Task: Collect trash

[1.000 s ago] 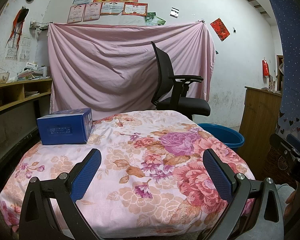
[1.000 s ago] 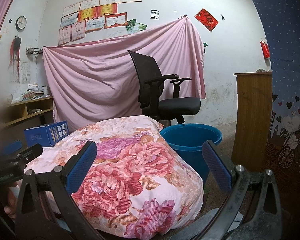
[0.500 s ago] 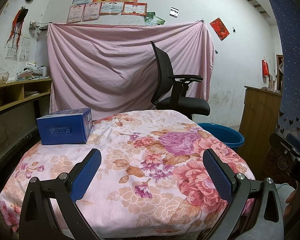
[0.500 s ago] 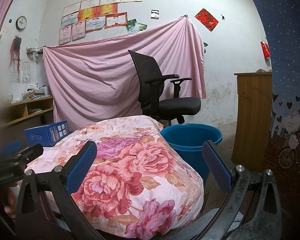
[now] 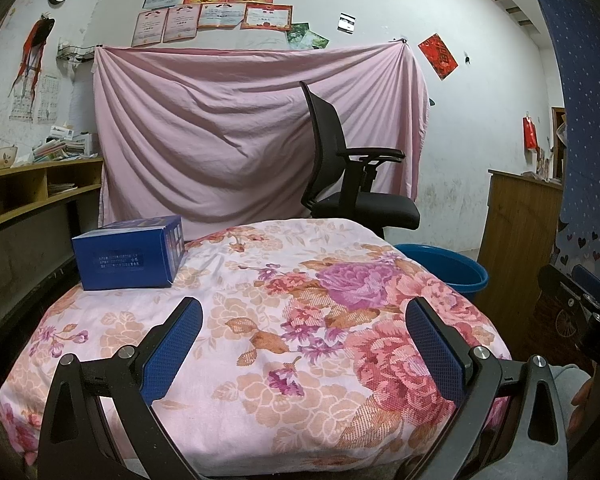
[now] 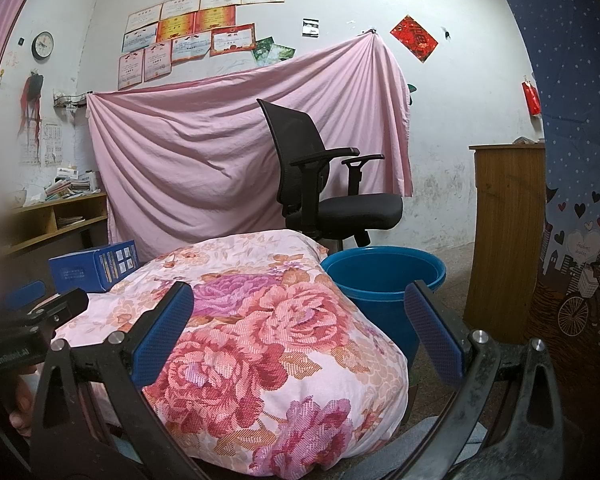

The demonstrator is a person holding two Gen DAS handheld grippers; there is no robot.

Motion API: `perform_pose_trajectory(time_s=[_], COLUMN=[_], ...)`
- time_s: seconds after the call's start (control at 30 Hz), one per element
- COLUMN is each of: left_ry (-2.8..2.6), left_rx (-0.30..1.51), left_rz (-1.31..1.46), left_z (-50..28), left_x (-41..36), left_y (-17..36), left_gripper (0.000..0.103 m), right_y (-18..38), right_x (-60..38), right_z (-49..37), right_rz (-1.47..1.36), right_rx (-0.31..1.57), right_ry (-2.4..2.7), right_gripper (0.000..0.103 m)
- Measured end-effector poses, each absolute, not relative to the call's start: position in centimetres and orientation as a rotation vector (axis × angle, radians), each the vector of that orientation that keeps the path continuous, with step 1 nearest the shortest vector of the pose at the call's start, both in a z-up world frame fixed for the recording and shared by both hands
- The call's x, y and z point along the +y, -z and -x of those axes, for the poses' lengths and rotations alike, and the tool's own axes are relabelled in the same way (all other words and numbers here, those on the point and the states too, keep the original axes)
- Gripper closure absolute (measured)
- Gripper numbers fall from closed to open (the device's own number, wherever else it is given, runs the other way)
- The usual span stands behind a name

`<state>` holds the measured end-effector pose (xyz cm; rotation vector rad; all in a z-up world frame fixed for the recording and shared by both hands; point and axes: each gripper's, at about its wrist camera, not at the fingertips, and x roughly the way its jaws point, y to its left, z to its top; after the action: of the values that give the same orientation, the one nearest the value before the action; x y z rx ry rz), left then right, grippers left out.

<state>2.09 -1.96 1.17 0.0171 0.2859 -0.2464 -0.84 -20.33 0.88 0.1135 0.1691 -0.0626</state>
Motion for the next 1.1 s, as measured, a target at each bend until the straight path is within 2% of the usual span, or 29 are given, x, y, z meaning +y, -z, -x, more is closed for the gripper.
perform_pose_trajectory(time_s=[1.1], left_ry=[0.253], left_rx=[0.293], left_rz=[-0.019], left_z=[-1.89], left_x=[-2.02], left_y=[-0.93], left_gripper=[0.003], right_y=[-1.01], right_x=[-20.29], right_z=[0.79], right_rz=[-0.115], right_rx=[0.171], right_ry=[0.063], right_gripper=[0.0])
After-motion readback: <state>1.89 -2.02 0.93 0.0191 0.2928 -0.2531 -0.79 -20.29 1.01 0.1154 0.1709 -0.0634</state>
